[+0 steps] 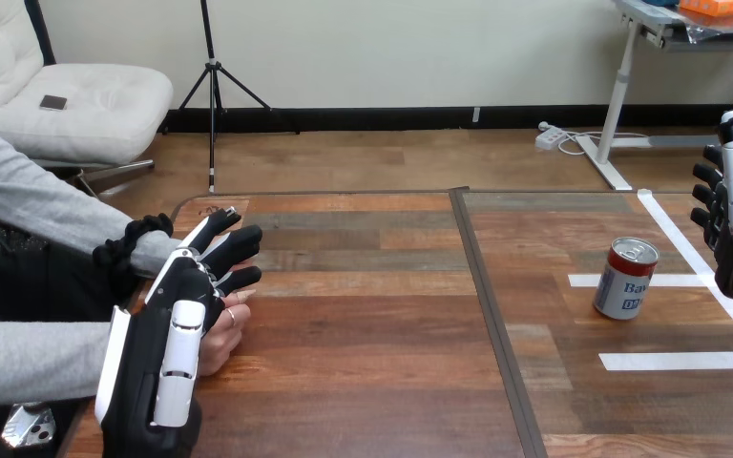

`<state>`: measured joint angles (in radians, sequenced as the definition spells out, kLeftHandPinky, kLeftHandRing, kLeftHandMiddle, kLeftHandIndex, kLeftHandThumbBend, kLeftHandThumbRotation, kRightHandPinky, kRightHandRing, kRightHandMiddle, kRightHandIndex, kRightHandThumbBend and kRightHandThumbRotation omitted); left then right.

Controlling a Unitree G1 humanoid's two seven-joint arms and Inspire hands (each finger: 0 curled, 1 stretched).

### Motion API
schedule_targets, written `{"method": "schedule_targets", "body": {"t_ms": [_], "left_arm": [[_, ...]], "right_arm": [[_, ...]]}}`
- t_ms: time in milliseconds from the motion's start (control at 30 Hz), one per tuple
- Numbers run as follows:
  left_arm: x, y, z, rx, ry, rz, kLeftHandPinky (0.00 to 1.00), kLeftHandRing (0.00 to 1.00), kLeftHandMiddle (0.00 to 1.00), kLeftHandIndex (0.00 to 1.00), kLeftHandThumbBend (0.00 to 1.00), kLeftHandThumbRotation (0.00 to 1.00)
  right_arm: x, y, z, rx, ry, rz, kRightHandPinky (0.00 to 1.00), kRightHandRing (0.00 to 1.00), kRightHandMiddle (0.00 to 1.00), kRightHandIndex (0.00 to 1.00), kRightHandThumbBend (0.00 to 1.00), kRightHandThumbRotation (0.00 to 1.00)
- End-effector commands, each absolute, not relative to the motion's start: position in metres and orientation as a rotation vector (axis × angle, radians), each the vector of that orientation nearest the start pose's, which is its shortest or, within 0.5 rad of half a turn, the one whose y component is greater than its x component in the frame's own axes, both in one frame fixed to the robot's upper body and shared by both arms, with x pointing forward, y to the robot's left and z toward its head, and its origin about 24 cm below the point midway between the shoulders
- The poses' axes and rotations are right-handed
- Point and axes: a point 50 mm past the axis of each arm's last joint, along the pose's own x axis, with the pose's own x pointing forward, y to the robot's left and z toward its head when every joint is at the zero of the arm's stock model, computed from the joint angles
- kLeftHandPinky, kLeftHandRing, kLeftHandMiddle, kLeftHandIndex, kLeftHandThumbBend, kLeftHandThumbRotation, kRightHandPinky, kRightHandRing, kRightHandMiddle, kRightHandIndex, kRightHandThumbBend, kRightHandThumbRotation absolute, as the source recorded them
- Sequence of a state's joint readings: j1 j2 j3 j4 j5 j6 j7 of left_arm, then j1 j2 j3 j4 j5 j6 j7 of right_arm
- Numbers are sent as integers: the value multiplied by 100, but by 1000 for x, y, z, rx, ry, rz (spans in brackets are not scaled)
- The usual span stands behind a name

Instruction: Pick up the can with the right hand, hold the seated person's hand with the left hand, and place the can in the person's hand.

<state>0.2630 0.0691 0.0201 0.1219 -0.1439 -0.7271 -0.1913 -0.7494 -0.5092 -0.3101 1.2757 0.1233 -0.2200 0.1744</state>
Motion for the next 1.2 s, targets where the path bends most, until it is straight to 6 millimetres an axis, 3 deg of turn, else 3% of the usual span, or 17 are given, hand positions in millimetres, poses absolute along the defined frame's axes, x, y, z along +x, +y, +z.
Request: {"method": "schedule_targets", "body": {"t_ms": [0, 500, 1167], "left_arm": [[191, 177, 40, 16, -431, -71, 76, 83, 81, 85, 45, 100], [192, 176, 39, 10, -431, -74, 74, 84, 81, 86, 44, 100], [192, 177, 40, 5, -432, -72, 75, 84, 82, 86, 43, 100]], "right_arm": [[347, -309, 65, -23, 163, -260, 99, 97, 95, 96, 91, 100], [342, -303, 50, -15, 195, -252, 96, 95, 94, 93, 91, 100], [336, -294, 33, -18, 249, -225, 100, 99, 97, 97, 100, 98]]}}
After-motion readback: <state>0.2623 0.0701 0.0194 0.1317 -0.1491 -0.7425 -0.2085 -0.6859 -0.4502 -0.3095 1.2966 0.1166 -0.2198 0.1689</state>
